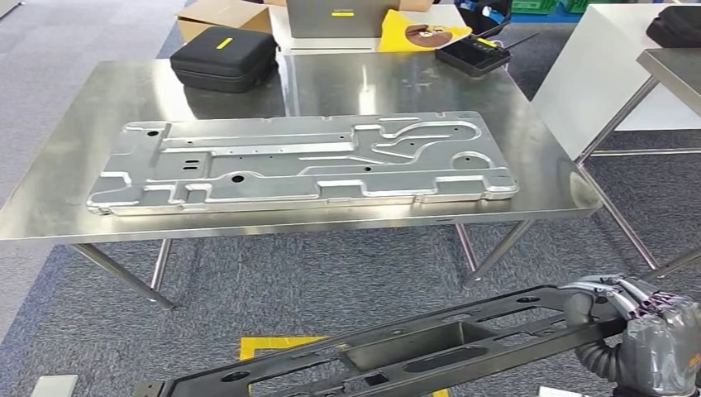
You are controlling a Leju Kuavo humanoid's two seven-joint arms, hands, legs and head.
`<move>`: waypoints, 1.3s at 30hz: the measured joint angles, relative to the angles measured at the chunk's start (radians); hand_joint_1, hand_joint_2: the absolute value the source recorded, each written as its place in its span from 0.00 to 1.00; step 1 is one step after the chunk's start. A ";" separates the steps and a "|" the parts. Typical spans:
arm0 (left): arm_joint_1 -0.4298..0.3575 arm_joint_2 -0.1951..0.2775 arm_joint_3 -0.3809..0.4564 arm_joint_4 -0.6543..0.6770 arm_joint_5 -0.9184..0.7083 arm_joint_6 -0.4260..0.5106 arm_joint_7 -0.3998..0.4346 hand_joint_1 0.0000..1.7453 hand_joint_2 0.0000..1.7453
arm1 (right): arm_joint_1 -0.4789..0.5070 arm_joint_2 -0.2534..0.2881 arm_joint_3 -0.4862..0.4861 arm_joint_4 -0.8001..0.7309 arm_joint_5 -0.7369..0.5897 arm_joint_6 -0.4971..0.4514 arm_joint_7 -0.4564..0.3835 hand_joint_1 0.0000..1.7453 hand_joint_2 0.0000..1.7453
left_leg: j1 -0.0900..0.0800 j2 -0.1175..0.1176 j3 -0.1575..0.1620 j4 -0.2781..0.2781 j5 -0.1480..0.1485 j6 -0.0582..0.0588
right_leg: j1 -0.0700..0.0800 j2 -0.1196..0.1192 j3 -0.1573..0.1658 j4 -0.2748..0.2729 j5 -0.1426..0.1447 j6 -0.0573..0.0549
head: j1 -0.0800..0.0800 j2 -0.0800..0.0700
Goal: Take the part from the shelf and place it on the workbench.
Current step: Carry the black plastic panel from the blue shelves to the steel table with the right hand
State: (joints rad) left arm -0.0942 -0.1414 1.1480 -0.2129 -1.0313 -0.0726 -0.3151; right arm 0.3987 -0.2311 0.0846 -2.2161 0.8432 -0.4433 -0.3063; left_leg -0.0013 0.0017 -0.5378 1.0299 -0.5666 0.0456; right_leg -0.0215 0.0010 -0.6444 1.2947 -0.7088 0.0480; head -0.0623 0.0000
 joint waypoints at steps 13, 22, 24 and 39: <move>-0.008 0.001 0.000 0.000 0.000 0.000 -0.002 0.00 1.00 | 0.001 0.009 0.000 0.001 -0.002 -0.002 -0.002 1.00 1.00 | 0.003 -0.002 -0.024 0.153 -0.123 -0.054 | -0.005 -0.003 0.073 -0.236 0.140 -0.048 | -0.004 0.000; -0.003 0.001 0.000 0.000 0.000 0.000 -0.002 0.00 1.00 | 0.001 0.019 0.000 0.002 -0.002 -0.002 -0.002 1.00 1.00 | -0.001 -0.002 -0.060 0.056 0.020 -0.037 | -0.003 0.004 0.134 -0.243 0.092 -0.028 | -0.004 0.000; -0.003 0.001 0.000 0.000 0.000 0.000 -0.002 0.00 1.00 | 0.000 0.020 0.000 0.001 -0.002 -0.004 -0.002 1.00 1.00 | -0.001 -0.002 -0.055 0.043 0.016 -0.029 | -0.004 0.003 0.140 -0.251 0.090 -0.015 | -0.004 0.000; -0.004 0.000 0.000 0.000 -0.001 0.000 -0.003 0.00 1.00 | -0.002 0.026 -0.014 -0.001 0.005 0.005 -0.011 1.00 1.00 | 0.001 -0.002 0.044 0.012 -0.052 -0.032 | 0.006 0.001 0.048 -0.221 0.154 -0.026 | -0.002 0.000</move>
State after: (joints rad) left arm -0.0983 -0.1414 1.1482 -0.2129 -1.0328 -0.0725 -0.3179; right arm 0.3970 -0.2054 0.0711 -2.2171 0.8481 -0.4381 -0.3170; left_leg -0.0003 -0.0005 -0.4933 1.0423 -0.6185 0.0134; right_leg -0.0157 0.0017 -0.5969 1.0741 -0.5546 0.0223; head -0.0647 0.0000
